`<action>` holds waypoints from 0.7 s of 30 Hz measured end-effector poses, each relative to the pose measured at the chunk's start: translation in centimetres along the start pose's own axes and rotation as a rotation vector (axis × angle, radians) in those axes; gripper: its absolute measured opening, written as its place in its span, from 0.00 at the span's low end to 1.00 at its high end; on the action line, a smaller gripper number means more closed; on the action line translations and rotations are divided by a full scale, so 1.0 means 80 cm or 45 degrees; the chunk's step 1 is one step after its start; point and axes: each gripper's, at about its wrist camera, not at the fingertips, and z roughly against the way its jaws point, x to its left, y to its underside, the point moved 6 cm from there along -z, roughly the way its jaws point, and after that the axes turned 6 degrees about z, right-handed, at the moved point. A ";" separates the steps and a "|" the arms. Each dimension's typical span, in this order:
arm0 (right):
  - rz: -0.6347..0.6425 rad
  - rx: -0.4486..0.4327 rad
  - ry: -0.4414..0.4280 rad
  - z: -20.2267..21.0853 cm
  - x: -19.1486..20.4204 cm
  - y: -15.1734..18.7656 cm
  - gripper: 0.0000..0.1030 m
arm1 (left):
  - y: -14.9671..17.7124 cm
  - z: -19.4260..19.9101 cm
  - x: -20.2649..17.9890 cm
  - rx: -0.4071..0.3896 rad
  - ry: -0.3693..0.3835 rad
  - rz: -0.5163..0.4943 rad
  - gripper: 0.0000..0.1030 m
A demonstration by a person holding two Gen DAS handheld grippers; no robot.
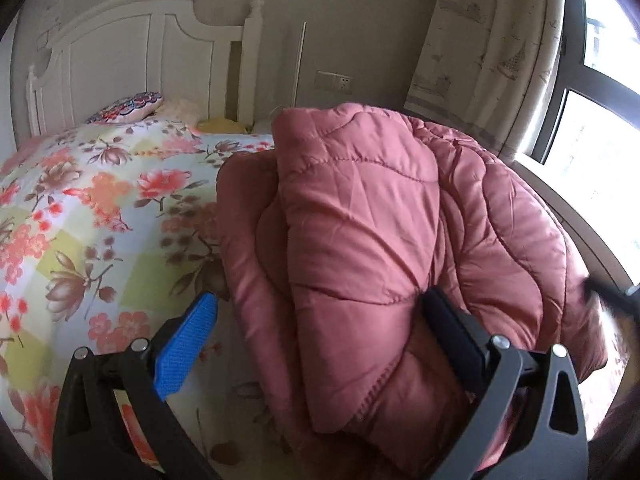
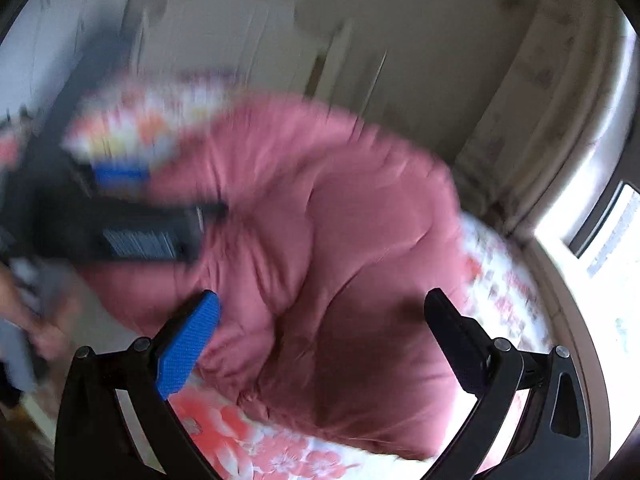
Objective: Fold large clothes
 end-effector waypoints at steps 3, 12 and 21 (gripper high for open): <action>0.032 0.010 -0.028 0.007 -0.001 -0.002 0.96 | -0.001 0.000 -0.002 -0.012 -0.017 -0.012 0.98; -0.237 -0.104 -0.227 0.018 -0.124 -0.040 0.80 | -0.002 0.008 -0.006 -0.061 -0.063 -0.050 0.98; -0.373 0.101 -0.166 -0.126 -0.193 -0.153 0.81 | -0.002 0.009 -0.008 -0.061 -0.072 -0.051 0.98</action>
